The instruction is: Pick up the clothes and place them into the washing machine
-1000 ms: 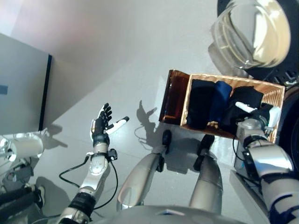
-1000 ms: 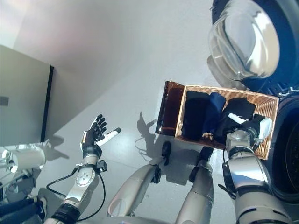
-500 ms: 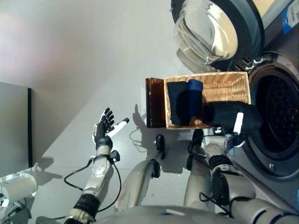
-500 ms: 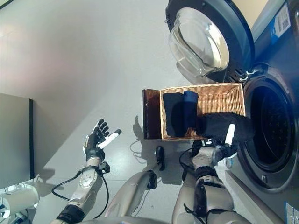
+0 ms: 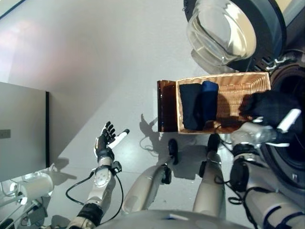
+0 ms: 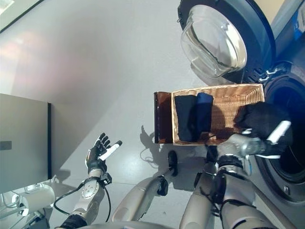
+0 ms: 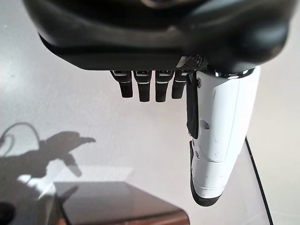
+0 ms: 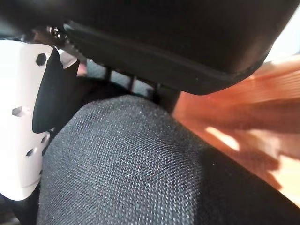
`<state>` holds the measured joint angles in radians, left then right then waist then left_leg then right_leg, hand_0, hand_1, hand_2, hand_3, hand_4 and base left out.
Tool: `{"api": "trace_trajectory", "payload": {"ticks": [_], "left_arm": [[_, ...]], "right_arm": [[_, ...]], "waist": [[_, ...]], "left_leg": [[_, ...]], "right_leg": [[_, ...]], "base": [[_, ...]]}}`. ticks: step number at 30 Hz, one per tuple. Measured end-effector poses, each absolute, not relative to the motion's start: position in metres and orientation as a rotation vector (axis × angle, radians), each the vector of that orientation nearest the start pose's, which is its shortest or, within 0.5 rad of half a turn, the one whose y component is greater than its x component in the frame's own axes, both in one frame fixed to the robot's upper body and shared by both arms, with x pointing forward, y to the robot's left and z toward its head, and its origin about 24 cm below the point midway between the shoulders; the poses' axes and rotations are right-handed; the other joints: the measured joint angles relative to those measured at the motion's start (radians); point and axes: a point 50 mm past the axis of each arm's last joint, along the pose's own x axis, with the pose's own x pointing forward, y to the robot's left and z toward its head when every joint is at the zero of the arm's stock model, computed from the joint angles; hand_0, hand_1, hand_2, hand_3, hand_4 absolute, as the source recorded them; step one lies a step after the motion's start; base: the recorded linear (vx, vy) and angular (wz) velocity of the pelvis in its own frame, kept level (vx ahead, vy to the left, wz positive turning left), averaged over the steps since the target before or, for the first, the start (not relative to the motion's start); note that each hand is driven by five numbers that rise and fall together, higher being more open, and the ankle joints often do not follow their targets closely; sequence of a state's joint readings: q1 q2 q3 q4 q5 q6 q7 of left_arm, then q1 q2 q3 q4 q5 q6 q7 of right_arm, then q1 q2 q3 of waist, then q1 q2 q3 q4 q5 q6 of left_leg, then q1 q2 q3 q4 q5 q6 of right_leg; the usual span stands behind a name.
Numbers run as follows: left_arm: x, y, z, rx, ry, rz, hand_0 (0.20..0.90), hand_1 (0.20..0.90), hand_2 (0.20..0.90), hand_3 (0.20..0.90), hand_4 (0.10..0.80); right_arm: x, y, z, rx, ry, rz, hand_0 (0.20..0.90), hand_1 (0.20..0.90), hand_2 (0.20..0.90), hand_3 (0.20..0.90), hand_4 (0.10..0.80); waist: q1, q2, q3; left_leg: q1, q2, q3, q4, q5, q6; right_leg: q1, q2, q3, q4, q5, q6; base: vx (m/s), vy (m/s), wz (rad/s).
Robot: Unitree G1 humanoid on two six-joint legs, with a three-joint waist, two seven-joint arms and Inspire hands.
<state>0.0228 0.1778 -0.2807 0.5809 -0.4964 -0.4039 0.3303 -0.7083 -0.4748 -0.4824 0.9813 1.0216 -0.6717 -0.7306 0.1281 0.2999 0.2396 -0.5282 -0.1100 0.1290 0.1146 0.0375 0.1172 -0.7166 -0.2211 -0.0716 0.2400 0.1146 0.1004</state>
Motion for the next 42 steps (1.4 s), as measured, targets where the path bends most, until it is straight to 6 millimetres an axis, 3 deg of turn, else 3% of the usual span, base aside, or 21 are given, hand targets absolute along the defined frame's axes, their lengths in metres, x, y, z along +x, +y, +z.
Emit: {"api": "trace_trajectory", "payload": {"ticks": [3, 9, 10, 12, 13, 14, 15, 17, 18, 20, 25, 29, 33, 37, 42], "left_arm": [[0.209, 0.179, -0.061, -0.161, 0.280, 0.315, 0.900, 0.900, 0.900, 0.900, 0.800], [0.215, 0.181, -0.049, -0.131, 0.199, 0.291, 0.900, 0.900, 0.900, 0.900, 0.800], [0.216, 0.182, -0.046, -0.132, 0.185, 0.293, 0.900, 0.900, 0.900, 0.900, 0.800], [0.216, 0.182, -0.046, -0.129, 0.185, 0.293, 0.900, 0.900, 0.900, 0.900, 0.800], [0.216, 0.183, -0.046, -0.129, 0.184, 0.295, 0.900, 0.900, 0.900, 0.900, 0.800], [0.216, 0.183, -0.046, -0.137, 0.184, 0.302, 0.900, 0.900, 0.900, 0.900, 0.800], [0.216, 0.183, -0.045, -0.142, 0.183, 0.308, 0.900, 0.900, 0.900, 0.900, 0.800], [0.216, 0.194, -0.044, -0.170, 0.172, 0.369, 0.900, 0.900, 0.900, 0.900, 0.800], [0.216, 0.200, -0.043, -0.192, 0.165, 0.414, 0.900, 0.900, 0.900, 0.900, 0.800], [0.218, 0.203, -0.042, -0.200, 0.166, 0.433, 0.900, 0.900, 0.900, 0.900, 0.800], [0.219, 0.204, -0.042, -0.204, 0.165, 0.434, 0.900, 0.900, 0.900, 0.900, 0.800], [0.219, 0.205, -0.042, -0.223, 0.168, 0.445, 0.900, 0.900, 0.900, 0.900, 0.800], [0.219, 0.204, -0.043, -0.235, 0.176, 0.441, 0.900, 0.900, 0.900, 0.900, 0.800], [0.222, 0.203, -0.045, -0.240, 0.187, 0.424, 0.900, 0.900, 0.900, 0.900, 0.800], [0.223, 0.200, -0.046, -0.243, 0.195, 0.401, 0.900, 0.900, 0.900, 0.900, 0.800]], "right_arm": [[0.279, -0.407, 0.162, 0.913, -0.600, -1.503, 0.200, 0.200, 0.200, 0.200, 0.300], [0.279, -0.419, 0.196, 0.697, -0.574, -1.529, 0.200, 0.200, 0.200, 0.200, 0.300], [0.284, -0.420, 0.199, 0.574, -0.513, -1.525, 0.900, 0.900, 0.900, 0.900, 0.800], [0.290, -0.426, 0.218, 0.419, -0.438, -1.480, 0.900, 0.900, 0.900, 0.900, 0.800], [0.291, -0.431, 0.229, 0.227, -0.385, -1.452, 0.900, 0.900, 0.900, 0.900, 0.800], [0.288, -0.439, 0.234, -0.138, -0.216, -1.437, 0.900, 0.900, 0.900, 0.900, 0.800], [0.288, -0.441, 0.238, -0.312, -0.134, -1.412, 0.900, 0.900, 0.900, 0.900, 0.800], [0.304, -0.431, 0.237, -0.975, 0.096, -1.225, 0.900, 0.900, 0.900, 0.900, 0.800], [0.315, -0.421, 0.236, -1.103, 0.097, -1.133, 0.900, 0.900, 0.900, 0.900, 0.800], [0.323, -0.412, 0.248, -1.069, 0.039, -1.108, 0.900, 0.900, 0.900, 0.900, 0.800], [0.318, -0.417, 0.244, -0.955, 0.062, -1.168, 0.900, 0.900, 0.900, 0.900, 0.800], [0.312, -0.424, 0.231, -0.797, 0.099, -1.200, 0.900, 0.900, 0.900, 0.900, 0.800], [0.317, -0.419, 0.222, -0.570, 0.067, -1.191, 0.900, 0.900, 0.900, 0.900, 0.800], [0.324, -0.411, 0.206, -0.216, -0.008, -1.135, 0.900, 0.900, 0.900, 0.900, 0.800], [0.340, -0.383, 0.172, 0.120, -0.058, -1.052, 0.900, 0.900, 0.900, 0.900, 0.800]], "waist": [[0.005, 0.008, 0.001], [0.015, 0.031, 0.002], [0.012, 0.024, 0.008], [0.015, 0.021, 0.010], [0.016, 0.024, 0.008], [0.014, 0.019, 0.012], [0.012, 0.018, 0.013], [-0.021, 0.013, 0.020], [-0.033, 0.010, 0.024], [-0.029, 0.009, 0.028], [-0.033, 0.001, 0.034], [-0.040, -0.028, 0.056], [-0.055, -0.053, 0.074], [-0.058, -0.067, 0.084], [-0.060, -0.082, 0.082]], "left_leg": [[-0.001, -0.011, 0.013, -0.014, 0.000, 0.001], [-0.006, -0.025, 0.043, -0.041, 0.004, 0.010], [-0.007, -0.029, 0.049, -0.043, 0.004, 0.010], [-0.014, -0.037, 0.067, -0.049, 0.004, 0.011], [-0.022, -0.041, 0.075, -0.048, 0.004, 0.013], [-0.023, -0.043, 0.084, -0.047, 0.004, 0.013], [-0.025, -0.045, 0.088, -0.047, 0.004, 0.013], [-0.029, -0.044, 0.090, -0.044, 0.003, 0.015], [-0.029, -0.041, 0.088, -0.048, 0.002, 0.015], [-0.030, -0.039, 0.073, -0.047, 0.002, 0.015], [-0.038, -0.036, 0.056, -0.047, 0.000, 0.011], [-0.038, -0.036, 0.042, -0.045, 0.003, 0.015], [-0.038, -0.036, 0.036, -0.040, 0.003, 0.015], [-0.031, -0.028, 0.025, -0.015, -0.006, 0.012], [-0.014, -0.020, 0.013, -0.003, -0.009, 0.010]], "right_leg": [[-0.030, 0.001, 0.034, 0.008, 0.006, 0.009], [-0.067, -0.001, 0.068, 0.016, 0.010, 0.018], [-0.074, -0.002, 0.076, 0.018, 0.010, 0.020], [-0.090, -0.005, 0.089, 0.016, 0.015, 0.027], [-0.103, -0.009, 0.095, 0.016, 0.022, 0.032], [-0.109, -0.009, 0.107, 0.019, 0.030, 0.035], [-0.112, -0.009, 0.113, 0.018, 0.033, 0.031], [-0.118, -0.005, 0.116, 0.017, 0.034, 0.033], [-0.119, -0.001, 0.116, 0.015, 0.033, 0.031], [-0.119, 0.005, 0.115, 0.015, 0.033, 0.032], [-0.118, 0.006, 0.103, 0.010, 0.029, 0.035], [-0.112, 0.004, 0.092, 0.010, 0.040, 0.020], [-0.109, 0.004, 0.089, 0.010, 0.040, 0.018], [-0.084, 0.006, 0.076, 0.009, 0.038, 0.014], [-0.055, 0.010, 0.062, 0.011, 0.035, 0.009]], "base": [[-0.019, 0.018, -0.27], [-0.009, -0.002, -0.14], [-0.010, -0.017, -0.08], [-0.022, -0.032, -0.17], [-0.035, -0.055, -0.17], [-0.028, -0.040, -0.15], [0.009, -0.050, -0.15], [0.020, -0.054, -0.13], [0.007, -0.051, -0.10], [-0.005, -0.039, -0.06], [-0.009, -0.030, 0.07], [-0.015, -0.014, 0.07], [-0.002, -0.003, 0.01], [0.010, -0.009, 0.05], [-0.005, -0.016, 0.03]]}}
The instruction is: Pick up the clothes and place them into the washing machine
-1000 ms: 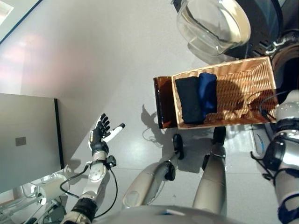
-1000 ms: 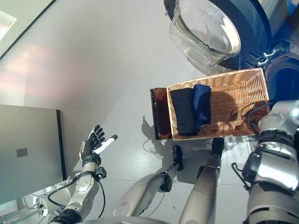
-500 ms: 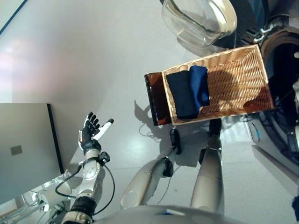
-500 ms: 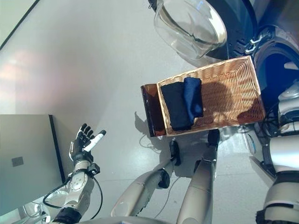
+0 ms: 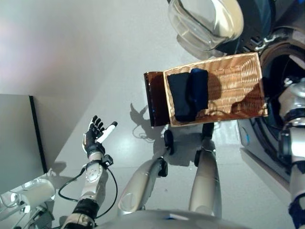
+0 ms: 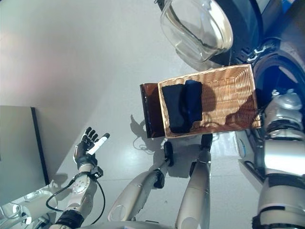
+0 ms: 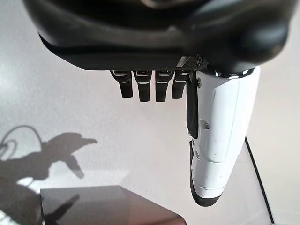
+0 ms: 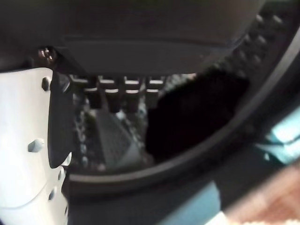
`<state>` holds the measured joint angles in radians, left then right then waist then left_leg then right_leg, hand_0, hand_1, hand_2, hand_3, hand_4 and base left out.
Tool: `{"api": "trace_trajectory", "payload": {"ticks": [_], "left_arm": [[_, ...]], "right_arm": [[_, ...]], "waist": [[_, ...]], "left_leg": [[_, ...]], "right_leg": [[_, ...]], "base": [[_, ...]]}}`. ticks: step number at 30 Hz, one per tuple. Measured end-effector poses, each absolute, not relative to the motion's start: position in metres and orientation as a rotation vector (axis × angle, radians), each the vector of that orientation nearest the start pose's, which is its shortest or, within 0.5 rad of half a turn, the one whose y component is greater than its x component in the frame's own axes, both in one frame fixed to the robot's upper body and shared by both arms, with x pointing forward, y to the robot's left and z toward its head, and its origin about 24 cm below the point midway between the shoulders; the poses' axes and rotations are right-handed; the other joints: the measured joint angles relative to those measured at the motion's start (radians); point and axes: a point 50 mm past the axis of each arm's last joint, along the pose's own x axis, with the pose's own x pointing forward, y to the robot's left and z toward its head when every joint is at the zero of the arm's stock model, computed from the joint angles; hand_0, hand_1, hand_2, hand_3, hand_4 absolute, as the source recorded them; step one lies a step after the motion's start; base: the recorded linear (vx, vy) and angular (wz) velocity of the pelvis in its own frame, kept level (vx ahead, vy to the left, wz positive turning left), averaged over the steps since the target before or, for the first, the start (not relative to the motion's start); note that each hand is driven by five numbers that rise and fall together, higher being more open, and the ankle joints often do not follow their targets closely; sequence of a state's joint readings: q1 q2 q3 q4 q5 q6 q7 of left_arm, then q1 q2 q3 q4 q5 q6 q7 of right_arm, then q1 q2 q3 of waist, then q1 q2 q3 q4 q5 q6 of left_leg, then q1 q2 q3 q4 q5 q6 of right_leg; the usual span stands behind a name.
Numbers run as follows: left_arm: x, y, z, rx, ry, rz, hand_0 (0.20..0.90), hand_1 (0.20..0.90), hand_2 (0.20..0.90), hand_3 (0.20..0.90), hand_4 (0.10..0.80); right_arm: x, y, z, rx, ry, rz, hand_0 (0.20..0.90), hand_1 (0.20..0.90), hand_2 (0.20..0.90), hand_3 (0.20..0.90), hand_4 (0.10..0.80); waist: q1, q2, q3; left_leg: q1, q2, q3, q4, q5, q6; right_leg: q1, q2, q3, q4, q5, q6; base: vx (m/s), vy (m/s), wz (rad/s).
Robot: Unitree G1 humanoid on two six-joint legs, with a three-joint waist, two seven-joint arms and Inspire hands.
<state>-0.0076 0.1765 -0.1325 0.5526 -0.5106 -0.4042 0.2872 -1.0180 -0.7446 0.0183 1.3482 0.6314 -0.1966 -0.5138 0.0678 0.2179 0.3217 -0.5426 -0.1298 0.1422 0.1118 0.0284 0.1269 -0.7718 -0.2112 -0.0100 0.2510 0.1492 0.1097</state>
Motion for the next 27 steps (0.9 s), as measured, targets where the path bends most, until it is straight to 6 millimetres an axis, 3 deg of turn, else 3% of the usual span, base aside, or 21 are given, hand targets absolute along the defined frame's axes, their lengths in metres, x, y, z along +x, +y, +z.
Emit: {"api": "trace_trajectory", "payload": {"ticks": [1, 5, 11, 15, 20, 22, 27], "left_arm": [[0.223, 0.201, -0.046, -0.243, 0.194, 0.402, 0.900, 0.900, 0.900, 0.900, 0.800], [0.223, 0.201, -0.046, -0.259, 0.200, 0.407, 0.900, 0.900, 0.900, 0.900, 0.800], [0.227, 0.201, -0.041, -0.259, 0.173, 0.401, 0.900, 0.900, 0.900, 0.900, 0.800], [0.231, 0.200, -0.033, -0.253, 0.136, 0.396, 0.900, 0.900, 0.900, 0.900, 0.800], [0.235, 0.201, -0.027, -0.237, 0.109, 0.406, 0.900, 0.900, 0.900, 0.900, 0.800], [0.237, 0.203, -0.024, -0.223, 0.093, 0.408, 0.900, 0.900, 0.900, 0.900, 0.800], [0.238, 0.206, -0.021, -0.225, 0.080, 0.429, 0.900, 0.900, 0.900, 0.900, 0.800]], "right_arm": [[0.341, -0.380, 0.168, 0.157, -0.065, -1.040, 0.900, 0.900, 0.900, 0.900, 0.800], [0.348, -0.348, 0.123, 0.360, -0.034, -0.964, 0.900, 0.900, 0.900, 0.900, 0.800], [0.353, -0.294, 0.072, 0.376, 0.070, -0.812, 0.900, 0.900, 0.900, 0.900, 0.800], [0.351, -0.283, 0.058, 0.378, 0.113, -0.794, 0.900, 0.900, 0.900, 0.900, 0.800], [0.346, -0.264, 0.037, 0.337, 0.179, -0.748, 0.900, 0.900, 0.900, 0.900, 0.800], [0.344, -0.255, 0.027, 0.282, 0.222, -0.711, 0.900, 0.900, 0.900, 0.900, 0.800], [0.343, -0.246, 0.019, 0.222, 0.256, -0.675, 0.900, 0.900, 0.900, 0.900, 0.800]], "waist": [[-0.002, -0.002, 0.000], [-0.003, -0.020, -0.004], [0.004, -0.044, -0.017], [0.015, -0.051, -0.019], [0.032, -0.093, -0.027], [0.034, -0.115, -0.028], [0.044, -0.138, -0.024]], "left_leg": [[-0.002, 0.001, 0.000, 0.006, -0.002, -0.002], [-0.012, 0.014, -0.010, 0.048, -0.019, -0.016], [-0.065, 0.034, -0.040, 0.124, -0.043, -0.032], [-0.090, 0.038, -0.057, 0.151, -0.046, -0.032], [-0.103, 0.043, -0.070, 0.165, -0.047, -0.033], [-0.115, 0.047, -0.083, 0.187, -0.054, -0.038], [-0.130, 0.055, -0.104, 0.202, -0.064, -0.044]], "right_leg": [[0.000, 0.000, -0.001, 0.001, 0.000, 0.000], [0.015, 0.006, -0.015, 0.004, -0.007, -0.007], [0.014, 0.017, -0.045, 0.005, -0.015, -0.009], [0.014, 0.017, -0.063, 0.004, -0.013, -0.007], [0.015, 0.017, -0.084, 0.005, -0.009, -0.018], [0.018, 0.021, -0.098, 0.007, 0.001, -0.040], [0.028, 0.023, -0.119, 0.003, -0.019, -0.035]], "base": [[0.000, 0.000, 0.00], [-0.017, -0.022, 0.03], [-0.005, -0.036, 0.11], [0.004, -0.023, 0.16], [0.032, -0.018, 0.08], [-0.033, 0.011, 0.14], [0.087, -0.030, 0.09]]}}
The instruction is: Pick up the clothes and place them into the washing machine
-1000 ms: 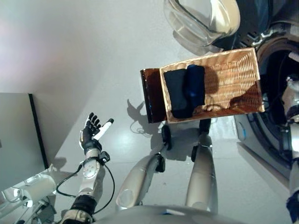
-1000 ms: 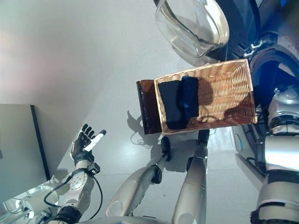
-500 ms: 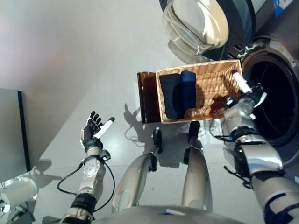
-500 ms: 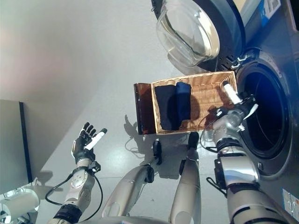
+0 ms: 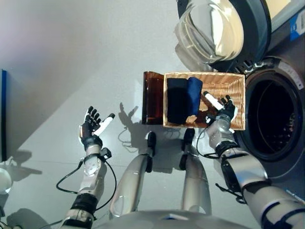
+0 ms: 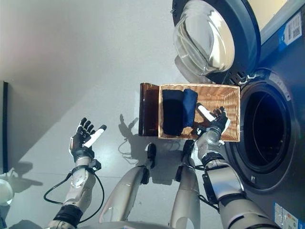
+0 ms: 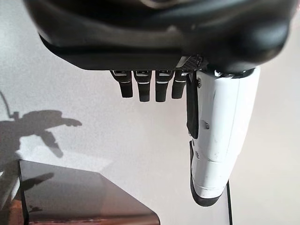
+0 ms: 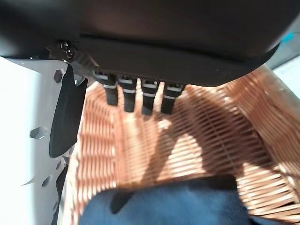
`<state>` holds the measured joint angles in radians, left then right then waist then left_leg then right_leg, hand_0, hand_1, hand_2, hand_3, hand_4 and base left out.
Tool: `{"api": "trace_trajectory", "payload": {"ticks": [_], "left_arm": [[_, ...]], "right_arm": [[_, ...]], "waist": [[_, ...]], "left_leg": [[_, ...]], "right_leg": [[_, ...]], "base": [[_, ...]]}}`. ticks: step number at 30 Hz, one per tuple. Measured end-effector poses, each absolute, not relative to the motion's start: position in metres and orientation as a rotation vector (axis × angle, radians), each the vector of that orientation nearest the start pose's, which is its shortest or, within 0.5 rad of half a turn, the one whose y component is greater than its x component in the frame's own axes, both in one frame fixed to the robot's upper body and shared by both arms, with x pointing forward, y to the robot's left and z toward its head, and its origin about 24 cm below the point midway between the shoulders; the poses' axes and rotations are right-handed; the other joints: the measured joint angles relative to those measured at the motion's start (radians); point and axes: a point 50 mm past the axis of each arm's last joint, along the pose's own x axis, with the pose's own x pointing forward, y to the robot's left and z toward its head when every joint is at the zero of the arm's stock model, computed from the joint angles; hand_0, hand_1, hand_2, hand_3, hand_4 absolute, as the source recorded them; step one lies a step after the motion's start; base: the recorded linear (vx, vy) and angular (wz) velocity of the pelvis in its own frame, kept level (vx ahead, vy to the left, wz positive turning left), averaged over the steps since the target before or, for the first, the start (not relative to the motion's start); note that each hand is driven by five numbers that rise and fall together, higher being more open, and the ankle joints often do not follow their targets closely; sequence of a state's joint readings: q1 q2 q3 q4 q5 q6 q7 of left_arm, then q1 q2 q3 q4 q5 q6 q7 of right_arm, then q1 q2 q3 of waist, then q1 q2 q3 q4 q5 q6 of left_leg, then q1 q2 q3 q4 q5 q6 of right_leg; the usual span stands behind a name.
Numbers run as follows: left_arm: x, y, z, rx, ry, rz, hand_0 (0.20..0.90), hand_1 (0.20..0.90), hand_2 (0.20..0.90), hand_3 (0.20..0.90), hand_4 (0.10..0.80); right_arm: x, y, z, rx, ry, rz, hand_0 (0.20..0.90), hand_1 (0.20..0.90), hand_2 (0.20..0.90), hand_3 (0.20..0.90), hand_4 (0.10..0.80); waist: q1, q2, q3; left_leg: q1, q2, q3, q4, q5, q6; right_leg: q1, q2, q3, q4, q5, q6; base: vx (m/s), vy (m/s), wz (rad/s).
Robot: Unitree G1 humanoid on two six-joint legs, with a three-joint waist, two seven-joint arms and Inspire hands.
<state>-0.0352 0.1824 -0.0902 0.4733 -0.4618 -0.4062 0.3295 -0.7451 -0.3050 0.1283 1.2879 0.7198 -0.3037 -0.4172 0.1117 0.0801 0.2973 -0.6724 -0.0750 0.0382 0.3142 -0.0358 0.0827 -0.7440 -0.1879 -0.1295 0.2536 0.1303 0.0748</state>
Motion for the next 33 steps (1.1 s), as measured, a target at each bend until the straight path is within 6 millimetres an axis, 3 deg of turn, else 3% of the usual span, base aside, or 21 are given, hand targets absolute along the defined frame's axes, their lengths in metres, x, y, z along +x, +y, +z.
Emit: {"api": "trace_trajectory", "payload": {"ticks": [6, 12, 15, 16, 23, 33], "left_arm": [[0.245, 0.205, 0.000, -0.234, -0.022, 0.431, 0.900, 0.900, 0.900, 0.900, 0.800], [0.261, 0.203, 0.026, -0.230, -0.131, 0.425, 0.900, 0.900, 0.900, 0.900, 0.800], [0.268, 0.202, 0.036, -0.238, -0.168, 0.432, 0.900, 0.900, 0.900, 0.900, 0.800], [0.268, 0.203, 0.039, -0.239, -0.182, 0.434, 0.900, 0.900, 0.900, 0.900, 0.800], [0.274, 0.200, 0.055, -0.219, -0.248, 0.422, 0.900, 0.900, 0.900, 0.900, 0.800], [0.273, 0.201, 0.055, -0.202, -0.250, 0.435, 0.900, 0.900, 0.900, 0.900, 0.800]], "right_arm": [[0.342, -0.246, 0.015, 0.193, 0.286, -0.681, 0.900, 0.900, 0.900, 0.900, 0.800], [0.362, -0.240, 0.043, 0.144, 0.255, -0.677, 0.900, 0.900, 0.900, 0.900, 0.800], [0.363, -0.244, 0.049, 0.106, 0.265, -0.724, 0.247, 0.247, 0.247, 0.247, 0.333], [0.364, -0.245, 0.049, 0.087, 0.272, -0.729, 0.200, 0.200, 0.200, 0.200, 0.300], [0.363, -0.276, 0.068, -0.004, 0.239, -0.800, 0.200, 0.200, 0.200, 0.200, 0.300], [0.368, -0.275, 0.078, -0.022, 0.227, -0.789, 0.200, 0.200, 0.200, 0.200, 0.300]], "waist": [[0.045, -0.035, 0.021], [0.080, -0.064, 0.078], [0.095, -0.069, 0.099], [0.097, -0.074, 0.103], [0.121, -0.060, 0.125], [0.126, -0.053, 0.128]], "left_leg": [[-0.051, 0.009, -0.049, 0.018, 0.007, -0.014], [-0.118, 0.010, -0.077, 0.048, 0.014, -0.021], [-0.125, 0.009, -0.089, 0.054, 0.014, -0.021], [-0.127, 0.009, -0.092, 0.054, 0.014, -0.021], [-0.161, 0.008, -0.098, 0.066, 0.015, -0.022], [-0.157, 0.009, -0.087, 0.068, 0.017, -0.019]], "right_leg": [[-0.016, 0.001, -0.052, 0.001, -0.007, -0.011], [-0.067, -0.008, -0.091, 0.050, -0.021, -0.043], [-0.070, -0.013, -0.105, 0.064, -0.025, -0.046], [-0.070, -0.014, -0.108, 0.066, -0.029, -0.047], [-0.103, -0.018, -0.113, 0.083, -0.037, -0.049], [-0.106, -0.018, -0.107, 0.090, -0.042, -0.055]], "base": [[0.024, -0.019, 0.22], [0.027, 0.002, 0.24], [0.018, 0.015, 0.14], [0.013, 0.020, 0.11], [0.006, 0.014, 0.03], [0.001, 0.009, 0.00]]}}
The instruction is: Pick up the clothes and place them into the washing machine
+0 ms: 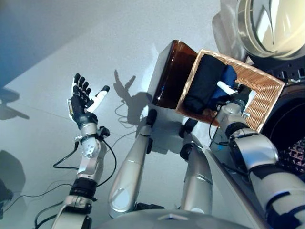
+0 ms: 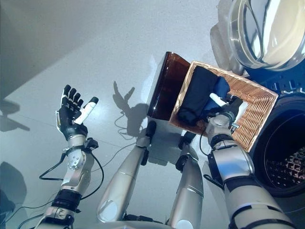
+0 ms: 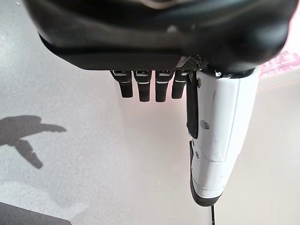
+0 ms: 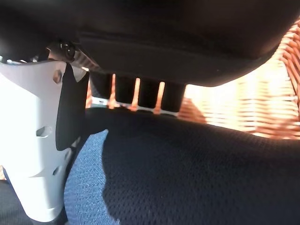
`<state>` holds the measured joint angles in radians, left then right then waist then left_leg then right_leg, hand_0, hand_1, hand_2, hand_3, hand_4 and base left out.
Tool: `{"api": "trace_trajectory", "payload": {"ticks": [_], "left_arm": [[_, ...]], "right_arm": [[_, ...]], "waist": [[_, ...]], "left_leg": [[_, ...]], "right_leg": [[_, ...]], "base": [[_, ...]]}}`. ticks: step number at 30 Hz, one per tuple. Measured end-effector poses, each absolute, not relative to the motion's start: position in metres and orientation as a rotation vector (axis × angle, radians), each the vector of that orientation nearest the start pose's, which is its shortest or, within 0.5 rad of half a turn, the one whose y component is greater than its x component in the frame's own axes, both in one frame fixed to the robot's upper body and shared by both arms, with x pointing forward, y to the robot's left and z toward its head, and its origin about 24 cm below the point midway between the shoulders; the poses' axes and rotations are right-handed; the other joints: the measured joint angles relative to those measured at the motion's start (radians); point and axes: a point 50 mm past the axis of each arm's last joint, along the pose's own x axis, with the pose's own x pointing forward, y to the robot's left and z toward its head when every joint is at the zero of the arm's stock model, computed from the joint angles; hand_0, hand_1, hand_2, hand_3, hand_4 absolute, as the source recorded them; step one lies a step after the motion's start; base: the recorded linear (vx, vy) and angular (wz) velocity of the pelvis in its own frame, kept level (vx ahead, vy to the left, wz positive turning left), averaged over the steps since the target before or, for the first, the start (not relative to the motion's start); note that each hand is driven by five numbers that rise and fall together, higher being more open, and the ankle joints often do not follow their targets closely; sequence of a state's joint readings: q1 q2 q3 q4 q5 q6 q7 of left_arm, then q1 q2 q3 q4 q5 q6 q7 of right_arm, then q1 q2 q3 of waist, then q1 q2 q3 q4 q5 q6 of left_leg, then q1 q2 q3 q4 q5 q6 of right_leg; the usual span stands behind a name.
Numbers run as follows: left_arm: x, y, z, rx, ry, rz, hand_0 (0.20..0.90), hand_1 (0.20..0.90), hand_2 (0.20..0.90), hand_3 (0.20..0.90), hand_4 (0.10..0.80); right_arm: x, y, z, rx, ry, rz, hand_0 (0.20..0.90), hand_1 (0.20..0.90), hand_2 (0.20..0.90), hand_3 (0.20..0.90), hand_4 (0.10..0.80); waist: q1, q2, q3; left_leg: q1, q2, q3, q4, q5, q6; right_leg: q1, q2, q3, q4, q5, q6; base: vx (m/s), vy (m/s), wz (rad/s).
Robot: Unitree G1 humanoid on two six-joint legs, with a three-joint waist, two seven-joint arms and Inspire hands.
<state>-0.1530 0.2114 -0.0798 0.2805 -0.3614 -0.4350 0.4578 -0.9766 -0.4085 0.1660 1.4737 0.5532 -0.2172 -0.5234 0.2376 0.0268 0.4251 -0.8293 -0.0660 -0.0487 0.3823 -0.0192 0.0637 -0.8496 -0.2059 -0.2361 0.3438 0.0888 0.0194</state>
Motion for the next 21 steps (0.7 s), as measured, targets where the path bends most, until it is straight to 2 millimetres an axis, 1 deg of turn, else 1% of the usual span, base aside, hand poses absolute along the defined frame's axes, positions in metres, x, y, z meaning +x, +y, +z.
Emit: {"api": "trace_trajectory", "payload": {"ticks": [8, 9, 10, 12, 13, 14, 15, 21], "left_arm": [[0.271, 0.202, 0.053, -0.198, -0.243, 0.436, 0.900, 0.900, 0.900, 0.900, 0.800], [0.271, 0.202, 0.052, -0.197, -0.240, 0.438, 0.900, 0.900, 0.900, 0.900, 0.800], [0.270, 0.202, 0.052, -0.197, -0.239, 0.437, 0.900, 0.900, 0.900, 0.900, 0.800], [0.270, 0.202, 0.052, -0.196, -0.239, 0.434, 0.900, 0.900, 0.900, 0.900, 0.800], [0.270, 0.202, 0.052, -0.197, -0.239, 0.428, 0.900, 0.900, 0.900, 0.900, 0.800], [0.270, 0.202, 0.051, -0.196, -0.238, 0.422, 0.900, 0.900, 0.900, 0.900, 0.800], [0.270, 0.202, 0.051, -0.196, -0.237, 0.419, 0.900, 0.900, 0.900, 0.900, 0.800], [0.265, 0.205, 0.044, -0.192, -0.215, 0.414, 0.900, 0.900, 0.900, 0.900, 0.800]], "right_arm": [[0.368, -0.275, 0.078, -0.031, 0.224, -0.783, 0.200, 0.200, 0.200, 0.200, 0.300], [0.368, -0.274, 0.078, -0.031, 0.226, -0.782, 0.200, 0.200, 0.200, 0.200, 0.300], [0.368, -0.274, 0.077, -0.033, 0.225, -0.780, 0.200, 0.200, 0.200, 0.200, 0.300], [0.367, -0.274, 0.075, -0.050, 0.225, -0.774, 0.200, 0.200, 0.200, 0.200, 0.300], [0.367, -0.275, 0.075, -0.048, 0.226, -0.776, 0.255, 0.255, 0.255, 0.255, 0.339], [0.366, -0.275, 0.074, -0.047, 0.228, -0.777, 0.458, 0.458, 0.458, 0.458, 0.484], [0.366, -0.275, 0.073, -0.048, 0.231, -0.778, 0.900, 0.900, 0.900, 0.900, 0.800], [0.364, -0.276, 0.071, -0.045, 0.236, -0.782, 0.900, 0.900, 0.900, 0.900, 0.800]], "waist": [[0.000, 0.002, -0.001], [0.000, 0.002, -0.001], [-0.002, 0.003, -0.002], [-0.001, 0.004, -0.002], [-0.002, 0.004, -0.002], [-0.002, 0.005, -0.003], [-0.002, 0.005, -0.003], [-0.004, 0.005, -0.003]], "left_leg": [[0.013, 0.001, 0.022, -0.001, 0.000, 0.001], [0.019, 0.001, 0.026, -0.001, 0.000, 0.001], [0.022, 0.001, 0.028, -0.001, 0.000, 0.002], [0.025, 0.001, 0.029, -0.001, 0.000, 0.002], [0.025, 0.001, 0.031, 0.000, 0.000, 0.003], [0.026, 0.001, 0.034, 0.000, 0.001, 0.003], [0.026, 0.001, 0.035, 0.001, 0.001, 0.003], [0.030, 0.000, 0.041, 0.004, 0.001, 0.004]], "right_leg": [[0.001, 0.002, 0.022, 0.000, 0.003, 0.003], [0.003, 0.003, 0.028, 0.000, 0.004, 0.004], [0.005, 0.003, 0.031, 0.000, 0.008, 0.011], [0.006, 0.003, 0.036, 0.000, 0.009, 0.012], [0.006, 0.003, 0.036, 0.001, 0.011, 0.014], [0.006, 0.003, 0.037, 0.001, 0.012, 0.015], [0.007, 0.003, 0.038, 0.001, 0.013, 0.014], [0.008, 0.002, 0.048, 0.002, 0.017, 0.013]], "base": [[-0.008, 0.000, -0.06], [-0.016, -0.013, -0.09], [-0.016, -0.013, -0.09], [-0.021, -0.011, -0.06], [-0.032, -0.009, -0.03], [0.000, 0.000, 0.00], [0.000, 0.000, 0.00], [-0.009, 0.001, -0.02]]}}
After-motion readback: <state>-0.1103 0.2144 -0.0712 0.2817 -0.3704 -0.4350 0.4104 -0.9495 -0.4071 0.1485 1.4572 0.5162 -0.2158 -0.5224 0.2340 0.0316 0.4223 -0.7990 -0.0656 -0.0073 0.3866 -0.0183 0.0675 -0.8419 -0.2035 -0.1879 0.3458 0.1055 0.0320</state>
